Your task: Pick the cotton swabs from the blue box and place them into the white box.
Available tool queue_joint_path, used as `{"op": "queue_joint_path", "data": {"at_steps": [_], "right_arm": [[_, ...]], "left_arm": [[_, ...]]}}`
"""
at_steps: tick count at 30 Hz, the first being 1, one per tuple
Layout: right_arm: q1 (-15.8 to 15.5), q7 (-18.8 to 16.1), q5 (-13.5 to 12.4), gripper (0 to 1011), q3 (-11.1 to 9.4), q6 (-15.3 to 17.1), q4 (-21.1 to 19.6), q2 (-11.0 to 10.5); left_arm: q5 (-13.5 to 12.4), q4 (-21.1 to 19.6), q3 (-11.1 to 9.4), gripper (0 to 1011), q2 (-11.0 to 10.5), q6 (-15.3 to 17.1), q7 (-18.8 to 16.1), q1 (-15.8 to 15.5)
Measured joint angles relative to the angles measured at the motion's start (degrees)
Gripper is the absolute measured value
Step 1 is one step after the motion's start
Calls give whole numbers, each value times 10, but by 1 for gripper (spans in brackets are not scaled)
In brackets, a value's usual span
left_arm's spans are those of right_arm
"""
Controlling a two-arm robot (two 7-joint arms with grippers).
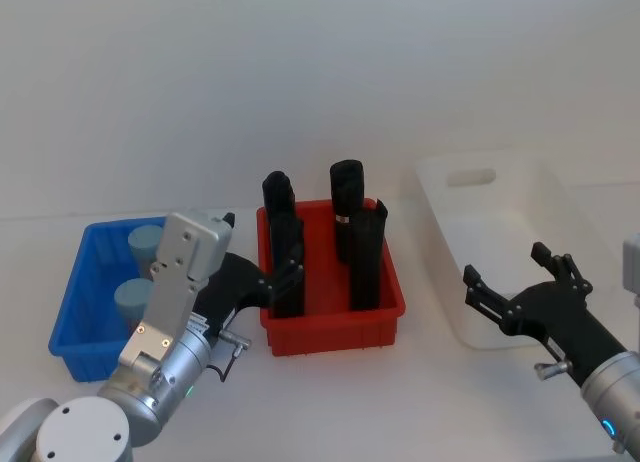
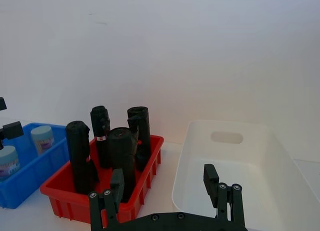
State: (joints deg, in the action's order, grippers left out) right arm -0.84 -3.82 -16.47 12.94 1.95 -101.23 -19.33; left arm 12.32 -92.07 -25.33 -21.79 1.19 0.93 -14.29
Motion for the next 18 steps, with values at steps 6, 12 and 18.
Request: {"op": "queue_joint_path", "data": {"at_steps": [6, 12, 18], "right_arm": [[0, 0, 0, 1002, 0, 0, 0, 0], [0, 0, 0, 1002, 0, 0, 0, 0], [0, 0, 0, 1002, 0, 0, 0, 0]], "left_arm": [[16, 23, 13, 1004, 2, 13, 3, -14], [29, 41, 23, 1004, 3, 28, 3, -26], [42, 64, 37, 1004, 3, 51, -2, -40]]}}
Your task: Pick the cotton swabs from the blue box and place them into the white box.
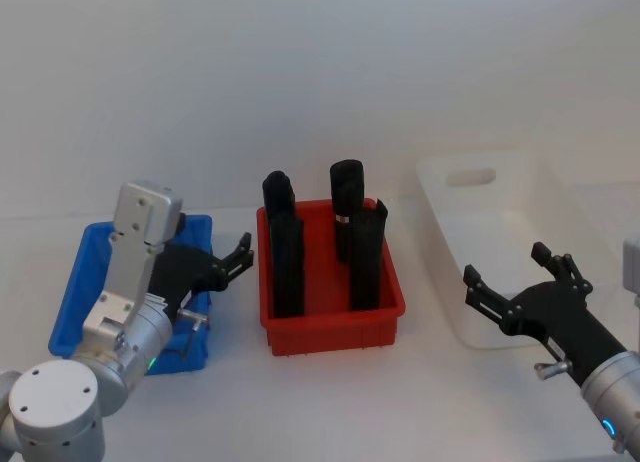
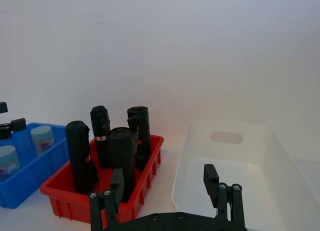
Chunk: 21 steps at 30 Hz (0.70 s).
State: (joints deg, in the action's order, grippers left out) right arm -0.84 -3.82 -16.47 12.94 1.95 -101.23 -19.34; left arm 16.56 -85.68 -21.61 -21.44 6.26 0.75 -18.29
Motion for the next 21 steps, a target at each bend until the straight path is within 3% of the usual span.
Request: {"op": "queue_joint_path", "data": {"at_steps": [21], "right_arm": [[0, 0, 0, 1002, 0, 0, 0, 0]], "left_arm": [[26, 52, 36, 1004, -9, 71, -18, -21]]}}
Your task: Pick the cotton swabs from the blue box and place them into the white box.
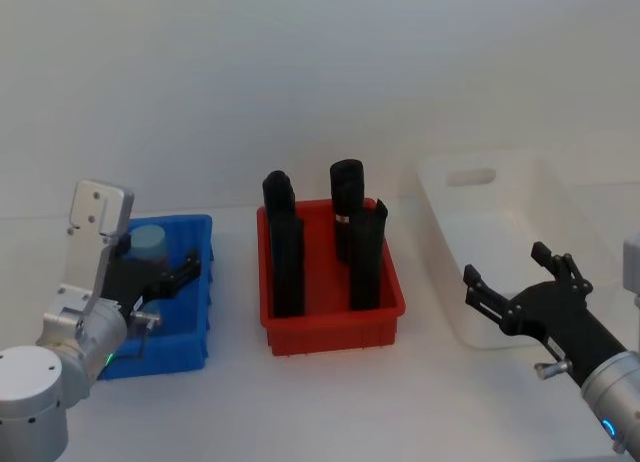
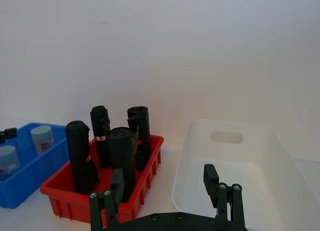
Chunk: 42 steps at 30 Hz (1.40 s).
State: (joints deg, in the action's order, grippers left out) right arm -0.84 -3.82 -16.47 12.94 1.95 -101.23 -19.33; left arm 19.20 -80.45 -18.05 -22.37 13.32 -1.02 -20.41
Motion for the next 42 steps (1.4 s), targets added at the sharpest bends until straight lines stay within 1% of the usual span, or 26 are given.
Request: {"op": "queue_joint_path", "data": {"at_steps": [11, 20, 29, 32, 42], "right_arm": [[0, 0, 0, 1001, 0, 0, 0, 0], [0, 0, 0, 1002, 0, 0, 0, 0], [0, 0, 0, 1002, 0, 0, 0, 0], [0, 0, 0, 1001, 0, 0, 0, 0], [0, 0, 0, 1002, 0, 0, 0, 0]], "left_arm": [[13, 10, 8, 1004, -2, 23, -3, 2], [23, 22, 12, 1004, -1, 30, -4, 3], [34, 45, 15, 1004, 4, 29, -5, -1], [36, 60, 16, 1004, 7, 26, -5, -6], [37, 96, 19, 1004, 14, 17, -1, -19]]}}
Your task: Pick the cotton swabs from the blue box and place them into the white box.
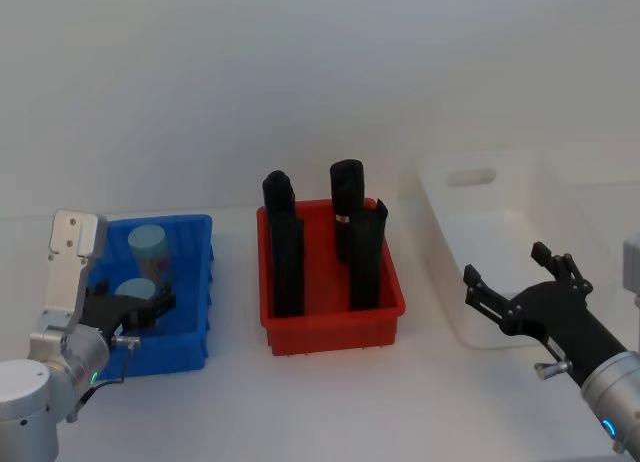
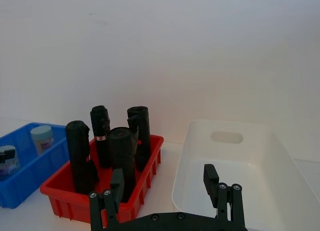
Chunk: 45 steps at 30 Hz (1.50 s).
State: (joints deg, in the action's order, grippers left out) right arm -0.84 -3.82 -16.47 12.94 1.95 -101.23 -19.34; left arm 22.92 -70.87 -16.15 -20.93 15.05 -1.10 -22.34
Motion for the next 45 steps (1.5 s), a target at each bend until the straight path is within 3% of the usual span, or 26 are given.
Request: {"op": "queue_joint_path", "data": {"at_steps": [10, 15, 21, 25, 35, 45], "right_arm": [[0, 0, 0, 1002, 0, 0, 0, 0], [0, 0, 0, 1002, 0, 0, 0, 0], [0, 0, 0, 1001, 0, 0, 0, 0], [0, 0, 0, 1002, 0, 0, 0, 0], [0, 0, 0, 1002, 0, 0, 0, 0], [0, 0, 0, 1002, 0, 0, 0, 0]], "left_arm": [[0, 26, 3, 980, 5, -6, 10, -10], [0, 34, 3, 883, 7, -9, 16, -13], [0, 38, 4, 682, 8, -13, 21, -13], [-2, 37, 5, 670, 7, -14, 23, -13], [-14, 2, 10, 670, 1, -8, 33, -7], [-30, -65, 18, 670, -16, 18, 76, -3]]}}
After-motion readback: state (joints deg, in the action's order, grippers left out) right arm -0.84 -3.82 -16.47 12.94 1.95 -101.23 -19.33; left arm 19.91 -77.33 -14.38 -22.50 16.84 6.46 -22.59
